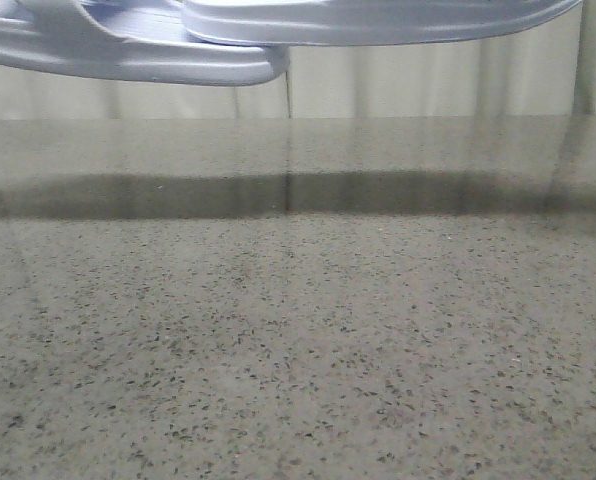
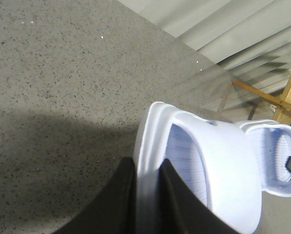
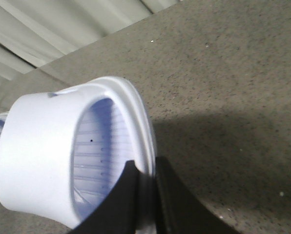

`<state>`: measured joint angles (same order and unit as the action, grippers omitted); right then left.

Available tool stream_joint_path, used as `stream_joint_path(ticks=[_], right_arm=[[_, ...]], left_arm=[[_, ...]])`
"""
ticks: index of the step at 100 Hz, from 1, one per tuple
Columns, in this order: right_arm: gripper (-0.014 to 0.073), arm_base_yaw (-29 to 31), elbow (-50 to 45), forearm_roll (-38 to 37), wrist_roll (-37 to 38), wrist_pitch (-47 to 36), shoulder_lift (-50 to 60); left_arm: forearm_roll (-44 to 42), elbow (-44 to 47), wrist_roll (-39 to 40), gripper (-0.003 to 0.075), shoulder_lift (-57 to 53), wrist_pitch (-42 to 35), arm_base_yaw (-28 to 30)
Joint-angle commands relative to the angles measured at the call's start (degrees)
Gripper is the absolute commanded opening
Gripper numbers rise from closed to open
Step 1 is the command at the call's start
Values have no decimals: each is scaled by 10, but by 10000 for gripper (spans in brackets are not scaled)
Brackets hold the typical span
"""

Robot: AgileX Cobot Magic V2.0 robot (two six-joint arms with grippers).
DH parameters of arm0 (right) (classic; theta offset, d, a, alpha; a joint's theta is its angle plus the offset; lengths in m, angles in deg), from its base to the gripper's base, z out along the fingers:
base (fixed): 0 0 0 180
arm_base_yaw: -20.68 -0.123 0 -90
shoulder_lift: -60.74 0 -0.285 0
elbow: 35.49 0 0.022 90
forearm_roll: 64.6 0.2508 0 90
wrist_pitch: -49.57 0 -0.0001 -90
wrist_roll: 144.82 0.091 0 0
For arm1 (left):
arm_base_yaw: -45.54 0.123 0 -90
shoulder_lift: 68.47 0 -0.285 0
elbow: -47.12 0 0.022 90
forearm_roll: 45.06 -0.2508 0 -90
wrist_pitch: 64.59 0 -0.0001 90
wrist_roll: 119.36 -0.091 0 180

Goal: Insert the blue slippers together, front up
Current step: 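Lift both slippers and bring them together above the table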

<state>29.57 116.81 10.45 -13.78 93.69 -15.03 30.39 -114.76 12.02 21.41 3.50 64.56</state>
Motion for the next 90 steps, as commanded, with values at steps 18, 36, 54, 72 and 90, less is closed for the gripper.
stream_joint_path(ticks=[18,36,54,72,90], right_arm=[[-102,-5,21,124,-104,54,-81],[-102,-20,21,157,-157,68,-119],[-102,-35,21,176,-189,86,-141],[-102,-45,21,214,-209,106,-157],[-102,-68,23,221,-220,109,-170]], left_arm=[[74,-13,-2,15,-20,45,-41],[102,-13,-2,15,-20,45,-72],[117,-13,-2,15,-20,45,-87],[119,-13,-2,15,-20,45,-101],[121,-13,-2,15,-20,45,-113]])
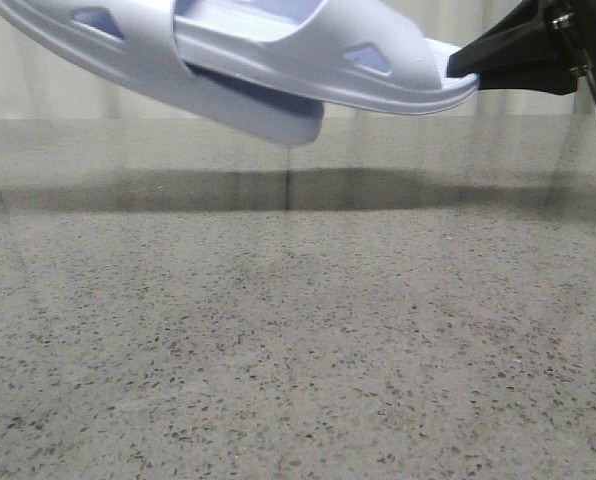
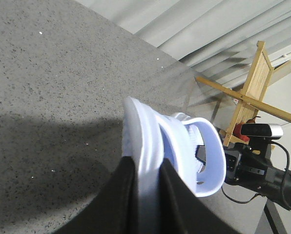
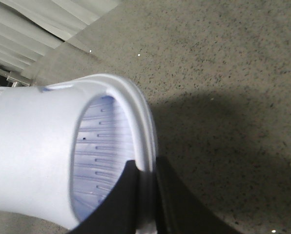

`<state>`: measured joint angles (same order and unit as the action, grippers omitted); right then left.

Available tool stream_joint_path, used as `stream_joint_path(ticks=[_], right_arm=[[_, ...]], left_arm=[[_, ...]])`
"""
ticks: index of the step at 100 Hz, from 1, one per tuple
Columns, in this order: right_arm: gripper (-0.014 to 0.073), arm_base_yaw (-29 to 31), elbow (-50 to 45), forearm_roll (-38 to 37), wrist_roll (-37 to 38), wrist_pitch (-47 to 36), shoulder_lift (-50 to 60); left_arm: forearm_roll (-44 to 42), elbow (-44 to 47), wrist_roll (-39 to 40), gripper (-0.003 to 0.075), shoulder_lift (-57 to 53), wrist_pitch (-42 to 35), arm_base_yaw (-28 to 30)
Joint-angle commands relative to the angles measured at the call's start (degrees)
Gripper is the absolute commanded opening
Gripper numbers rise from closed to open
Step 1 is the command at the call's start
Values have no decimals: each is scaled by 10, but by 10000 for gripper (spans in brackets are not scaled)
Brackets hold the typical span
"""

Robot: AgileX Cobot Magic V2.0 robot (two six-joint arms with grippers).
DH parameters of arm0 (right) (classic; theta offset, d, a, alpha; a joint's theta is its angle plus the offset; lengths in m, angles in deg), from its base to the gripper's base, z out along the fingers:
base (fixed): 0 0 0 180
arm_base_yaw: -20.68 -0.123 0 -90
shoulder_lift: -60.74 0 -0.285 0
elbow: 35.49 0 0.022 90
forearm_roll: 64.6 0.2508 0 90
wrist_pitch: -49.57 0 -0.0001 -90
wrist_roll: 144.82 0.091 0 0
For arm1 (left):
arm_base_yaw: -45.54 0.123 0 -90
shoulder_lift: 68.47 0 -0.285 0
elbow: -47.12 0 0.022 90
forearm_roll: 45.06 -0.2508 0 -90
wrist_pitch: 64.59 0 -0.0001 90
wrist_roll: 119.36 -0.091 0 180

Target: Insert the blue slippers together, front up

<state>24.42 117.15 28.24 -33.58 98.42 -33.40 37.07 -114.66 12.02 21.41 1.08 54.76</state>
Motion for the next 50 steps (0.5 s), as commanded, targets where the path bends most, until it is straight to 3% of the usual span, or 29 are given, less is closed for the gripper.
stream_joint_path(ticks=[1,50], right_arm=[[-102,-18,21,43,-22,62,13],[-102,-123,117,43,-22,55,-56]], left_arm=[[54,-14,-2,15,-20,69,-17],[47,-14,-2,15,-20,69,-29]])
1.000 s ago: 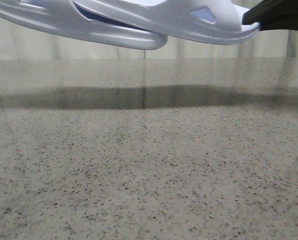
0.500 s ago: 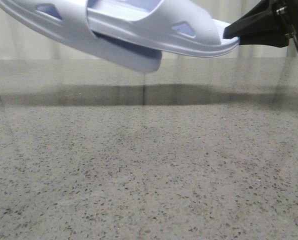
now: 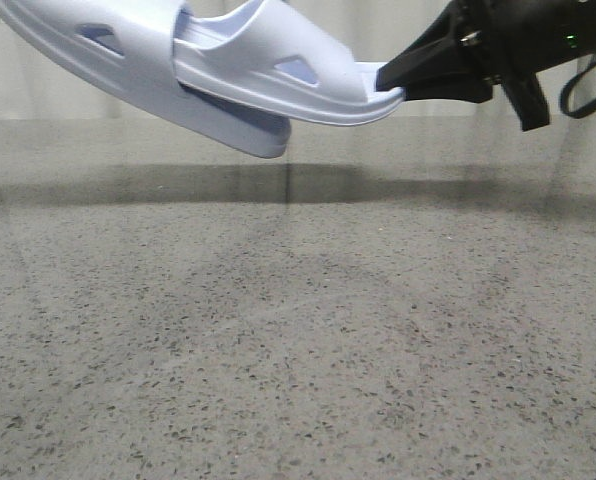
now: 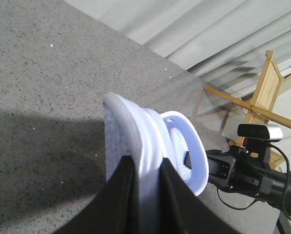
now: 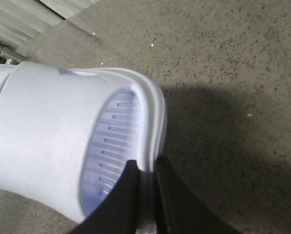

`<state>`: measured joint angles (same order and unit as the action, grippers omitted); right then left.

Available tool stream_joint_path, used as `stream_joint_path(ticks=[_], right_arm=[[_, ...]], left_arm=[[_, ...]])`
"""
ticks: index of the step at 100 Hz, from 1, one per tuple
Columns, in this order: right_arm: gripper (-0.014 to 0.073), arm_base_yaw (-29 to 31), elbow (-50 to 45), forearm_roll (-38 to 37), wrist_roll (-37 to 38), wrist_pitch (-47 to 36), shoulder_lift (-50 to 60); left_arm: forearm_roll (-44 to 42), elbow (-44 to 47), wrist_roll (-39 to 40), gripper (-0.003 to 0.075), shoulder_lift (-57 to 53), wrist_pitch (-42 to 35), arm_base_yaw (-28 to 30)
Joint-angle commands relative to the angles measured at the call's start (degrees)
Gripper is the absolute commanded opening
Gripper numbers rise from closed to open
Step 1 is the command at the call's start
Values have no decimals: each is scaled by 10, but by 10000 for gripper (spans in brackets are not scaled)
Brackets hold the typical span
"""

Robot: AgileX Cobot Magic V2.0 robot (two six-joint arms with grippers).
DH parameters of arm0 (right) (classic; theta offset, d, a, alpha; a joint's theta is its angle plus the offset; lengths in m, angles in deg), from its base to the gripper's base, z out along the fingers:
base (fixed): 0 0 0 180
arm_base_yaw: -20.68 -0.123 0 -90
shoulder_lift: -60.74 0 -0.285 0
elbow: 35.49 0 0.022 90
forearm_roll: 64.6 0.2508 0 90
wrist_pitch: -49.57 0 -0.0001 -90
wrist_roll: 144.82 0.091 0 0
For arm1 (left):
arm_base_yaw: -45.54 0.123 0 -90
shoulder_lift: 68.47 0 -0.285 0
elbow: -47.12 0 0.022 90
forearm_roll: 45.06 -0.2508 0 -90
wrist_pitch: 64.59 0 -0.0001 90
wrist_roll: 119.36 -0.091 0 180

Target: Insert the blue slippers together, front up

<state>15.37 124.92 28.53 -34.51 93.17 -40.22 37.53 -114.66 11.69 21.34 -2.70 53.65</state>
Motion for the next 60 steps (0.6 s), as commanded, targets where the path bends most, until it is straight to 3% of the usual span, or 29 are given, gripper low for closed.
stream_joint_path(ticks=[1,24,45,60], right_arm=[[-102,-33,41,40,-12,108,11],[-81,-29,54,24,-12,104,1],[169,25,54,9,-11,168,1],[194,72,54,-12,-10,227,1]], left_arm=[[41,-14,1,15,-19,107,-18],[36,-14,-2,15,-19,107,-13],[19,-14,-3,15,-19,80,4],[-13,-14,-3,15,-19,21,7]])
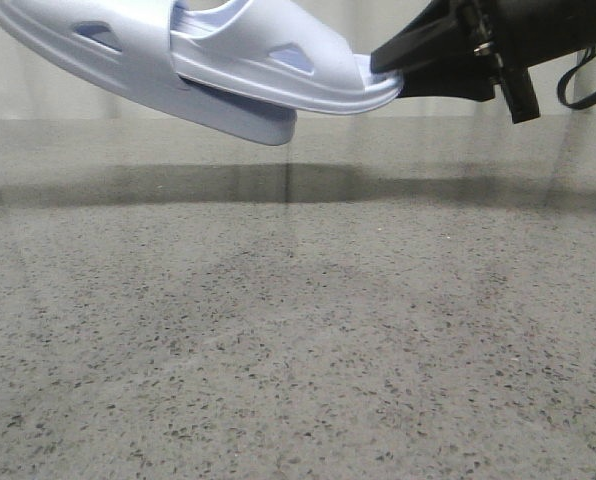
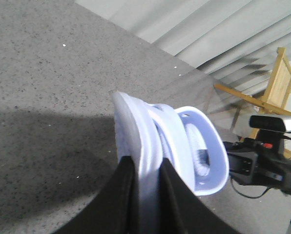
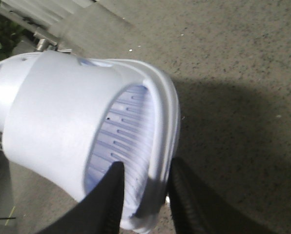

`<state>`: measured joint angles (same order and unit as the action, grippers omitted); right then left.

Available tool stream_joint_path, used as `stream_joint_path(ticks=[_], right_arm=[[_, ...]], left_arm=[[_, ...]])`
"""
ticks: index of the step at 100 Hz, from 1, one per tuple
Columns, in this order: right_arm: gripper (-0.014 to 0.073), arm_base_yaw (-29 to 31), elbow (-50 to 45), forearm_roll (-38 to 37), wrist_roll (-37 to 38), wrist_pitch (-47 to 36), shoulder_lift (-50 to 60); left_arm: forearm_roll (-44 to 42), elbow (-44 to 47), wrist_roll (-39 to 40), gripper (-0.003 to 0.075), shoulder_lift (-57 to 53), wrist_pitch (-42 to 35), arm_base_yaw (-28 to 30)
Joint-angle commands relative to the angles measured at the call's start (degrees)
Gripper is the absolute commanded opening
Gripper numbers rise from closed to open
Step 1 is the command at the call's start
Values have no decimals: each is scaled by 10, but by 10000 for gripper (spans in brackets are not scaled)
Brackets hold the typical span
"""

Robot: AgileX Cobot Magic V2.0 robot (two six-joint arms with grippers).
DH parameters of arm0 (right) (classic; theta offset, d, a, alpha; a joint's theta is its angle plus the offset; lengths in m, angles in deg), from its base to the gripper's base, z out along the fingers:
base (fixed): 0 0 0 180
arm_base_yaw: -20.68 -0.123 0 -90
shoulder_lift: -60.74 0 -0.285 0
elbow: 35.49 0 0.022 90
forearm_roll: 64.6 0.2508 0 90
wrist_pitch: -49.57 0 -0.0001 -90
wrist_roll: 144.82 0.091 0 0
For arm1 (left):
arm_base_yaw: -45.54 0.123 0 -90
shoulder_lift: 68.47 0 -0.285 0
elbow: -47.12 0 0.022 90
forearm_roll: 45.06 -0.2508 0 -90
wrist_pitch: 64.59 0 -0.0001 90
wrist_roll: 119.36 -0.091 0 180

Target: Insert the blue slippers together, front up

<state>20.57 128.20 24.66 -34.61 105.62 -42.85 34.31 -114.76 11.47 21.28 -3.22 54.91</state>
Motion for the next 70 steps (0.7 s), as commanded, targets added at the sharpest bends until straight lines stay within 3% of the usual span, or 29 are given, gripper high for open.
stream_joint_path(ticks=[1,17,35,70], right_arm=[[194,23,21,27,-9,110,27],[194,76,21,22,-6,170,27],[194,119,21,-7,10,174,27],[194,130,21,-11,10,187,27]], left_arm=[[18,-13,-1,15,-18,22,-5],[20,-13,-6,15,-16,-8,-5],[24,-13,-14,15,20,-12,-13],[16,-13,-76,29,73,-93,-65]])
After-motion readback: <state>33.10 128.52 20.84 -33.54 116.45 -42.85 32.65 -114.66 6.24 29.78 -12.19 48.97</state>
